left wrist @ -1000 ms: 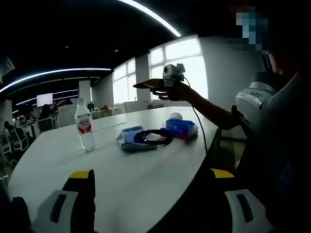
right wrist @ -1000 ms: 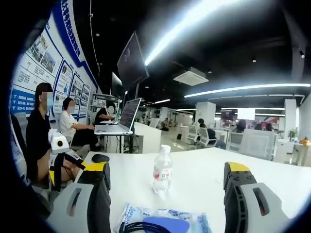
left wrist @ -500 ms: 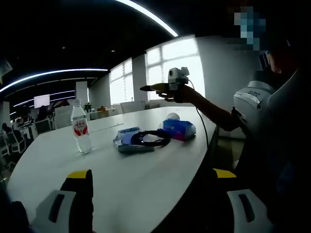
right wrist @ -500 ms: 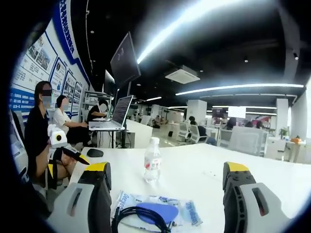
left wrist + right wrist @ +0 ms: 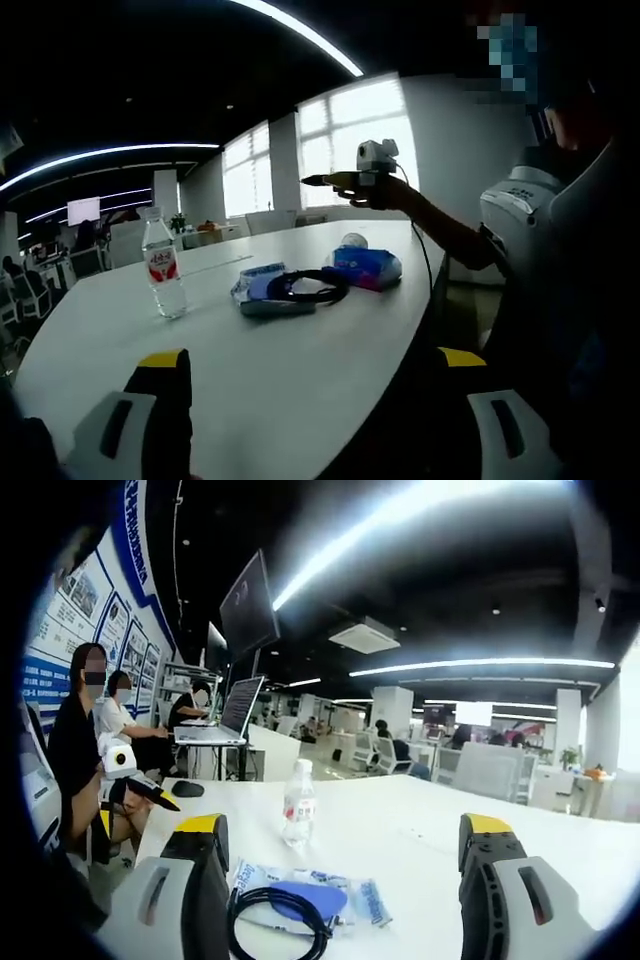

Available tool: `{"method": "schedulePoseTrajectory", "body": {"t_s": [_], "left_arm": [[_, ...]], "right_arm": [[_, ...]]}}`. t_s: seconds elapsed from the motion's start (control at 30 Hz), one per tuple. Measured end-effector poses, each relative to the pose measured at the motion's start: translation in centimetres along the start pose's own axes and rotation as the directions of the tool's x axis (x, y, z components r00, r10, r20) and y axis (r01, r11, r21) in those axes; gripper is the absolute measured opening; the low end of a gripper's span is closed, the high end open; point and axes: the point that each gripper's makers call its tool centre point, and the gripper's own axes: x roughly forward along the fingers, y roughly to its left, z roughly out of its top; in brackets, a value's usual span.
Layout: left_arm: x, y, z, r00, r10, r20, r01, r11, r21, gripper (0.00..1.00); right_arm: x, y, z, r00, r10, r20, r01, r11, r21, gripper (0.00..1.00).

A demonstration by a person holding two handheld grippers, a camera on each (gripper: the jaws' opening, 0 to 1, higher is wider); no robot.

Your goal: Arrange the tabletop items into an orderly group along one side of the table until the central work area is clear of visible clutter.

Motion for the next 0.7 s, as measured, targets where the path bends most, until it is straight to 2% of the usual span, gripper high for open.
{"method": "schedulePoseTrajectory", "body": {"t_s": [0.2, 0.43, 0.7], "left_arm": [[-0.1, 0.4, 0.0, 1.000, 0.006, 0.006, -0.006, 1.000, -0.017, 1.00], [-0.3, 0.7, 0.0, 1.000, 0.013, 0.005, -0.013, 1.000, -0.017, 1.00], [0.0, 0.7, -0.1, 1.000, 0.014, 0.007, -0.014, 1.000, -0.027, 1.00]], "right_arm": [[-1.7, -0.9, -0.6, 0.999, -0.031, -0.008, 0.031, 1.000, 0.005, 0.91], [-3.4, -1.9, -2.1, 0.996, -0.069, -0.059, 0.069, 0.998, -0.007, 0.90], [-5.2, -3.1, -2.1, 0.993, -0.108, -0.058, 0.108, 0.994, 0.001, 0.90]]}}
